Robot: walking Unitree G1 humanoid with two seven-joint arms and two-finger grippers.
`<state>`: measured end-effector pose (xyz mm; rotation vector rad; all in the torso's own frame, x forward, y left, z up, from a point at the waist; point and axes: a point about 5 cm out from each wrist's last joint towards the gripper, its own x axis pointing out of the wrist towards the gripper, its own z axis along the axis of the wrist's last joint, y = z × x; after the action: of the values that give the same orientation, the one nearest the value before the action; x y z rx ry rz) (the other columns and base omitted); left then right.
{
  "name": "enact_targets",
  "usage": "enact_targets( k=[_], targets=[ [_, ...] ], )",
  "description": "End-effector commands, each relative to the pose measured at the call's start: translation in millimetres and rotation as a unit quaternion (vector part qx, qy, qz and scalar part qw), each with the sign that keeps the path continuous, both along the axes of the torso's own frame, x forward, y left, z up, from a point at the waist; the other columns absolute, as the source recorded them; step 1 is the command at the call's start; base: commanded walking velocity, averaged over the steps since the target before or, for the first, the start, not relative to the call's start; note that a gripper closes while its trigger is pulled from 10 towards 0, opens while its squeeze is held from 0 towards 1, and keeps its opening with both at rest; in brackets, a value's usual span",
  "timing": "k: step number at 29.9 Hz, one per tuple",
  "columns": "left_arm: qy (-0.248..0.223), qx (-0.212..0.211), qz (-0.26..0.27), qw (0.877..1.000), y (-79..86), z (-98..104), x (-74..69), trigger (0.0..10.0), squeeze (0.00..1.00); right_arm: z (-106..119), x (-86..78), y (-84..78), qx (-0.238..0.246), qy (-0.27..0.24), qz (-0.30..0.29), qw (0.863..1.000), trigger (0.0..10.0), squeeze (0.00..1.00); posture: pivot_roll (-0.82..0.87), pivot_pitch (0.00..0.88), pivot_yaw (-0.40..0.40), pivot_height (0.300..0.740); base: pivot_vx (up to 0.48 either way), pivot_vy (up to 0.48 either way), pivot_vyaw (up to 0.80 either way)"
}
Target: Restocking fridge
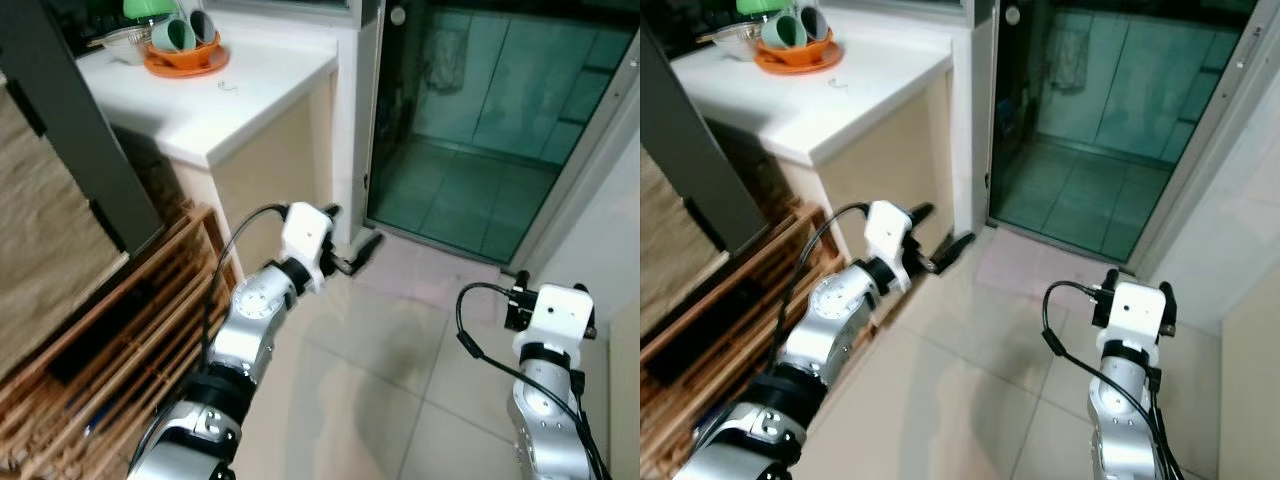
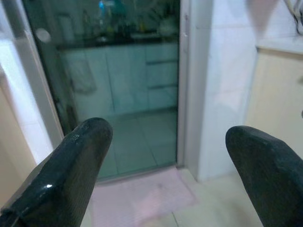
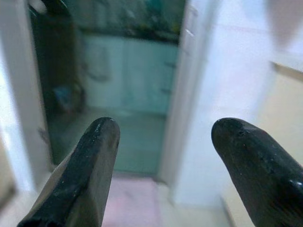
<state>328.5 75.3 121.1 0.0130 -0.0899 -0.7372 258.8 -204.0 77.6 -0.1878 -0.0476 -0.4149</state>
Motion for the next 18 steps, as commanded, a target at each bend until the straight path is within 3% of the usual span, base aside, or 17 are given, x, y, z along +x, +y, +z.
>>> enact_targets(
  k=[1, 11, 14, 17, 18],
  targets=[
    [0.003, 0.001, 0.001, 1.000, 1.1, 3.7, 5.4, 10.0, 0.00, 3.8, 5.3, 9.2, -0.007, -0.005, 0.025, 1.000, 10.0, 0.00, -0.13, 0.000, 0.054, 0.740, 0.480, 0.000, -0.77],
    [0.010, 0.009, -0.004, 1.000, -0.5, -5.4, 0.6, 10.0, 0.00, 6.3, 10.8, 5.7, -0.005, -0.005, 0.019, 1.000, 10.0, 0.00, -0.13, 0.000, 0.056, 0.740, 0.480, 0.000, -0.77],
    [0.015, 0.010, -0.008, 1.000, -3.3, -8.3, -1.1, 10.0, 0.00, 1.1, 11.3, 11.6, 0.003, 0.007, 0.036, 0.999, 10.0, 0.00, -0.13, 0.000, 0.061, 0.740, 0.480, 0.000, -0.77],
    [0.024, 0.010, 0.002, 1.000, -2.3, -10.4, -0.3, 10.0, 0.00, 0.0, 11.4, 10.8, 0.005, 0.012, 0.028, 1.000, 10.0, 0.00, -0.13, 0.000, 0.063, 0.740, 0.480, 0.000, 0.00],
    [0.031, 0.009, 0.027, 0.999, 1.2, -12.3, 2.2, 10.0, 0.00, -0.2, 12.1, 10.3, 0.010, 0.012, 0.026, 1.000, 10.0, 0.00, -0.14, 0.000, 0.065, 0.740, 0.469, 0.000, 0.00]
  ],
)
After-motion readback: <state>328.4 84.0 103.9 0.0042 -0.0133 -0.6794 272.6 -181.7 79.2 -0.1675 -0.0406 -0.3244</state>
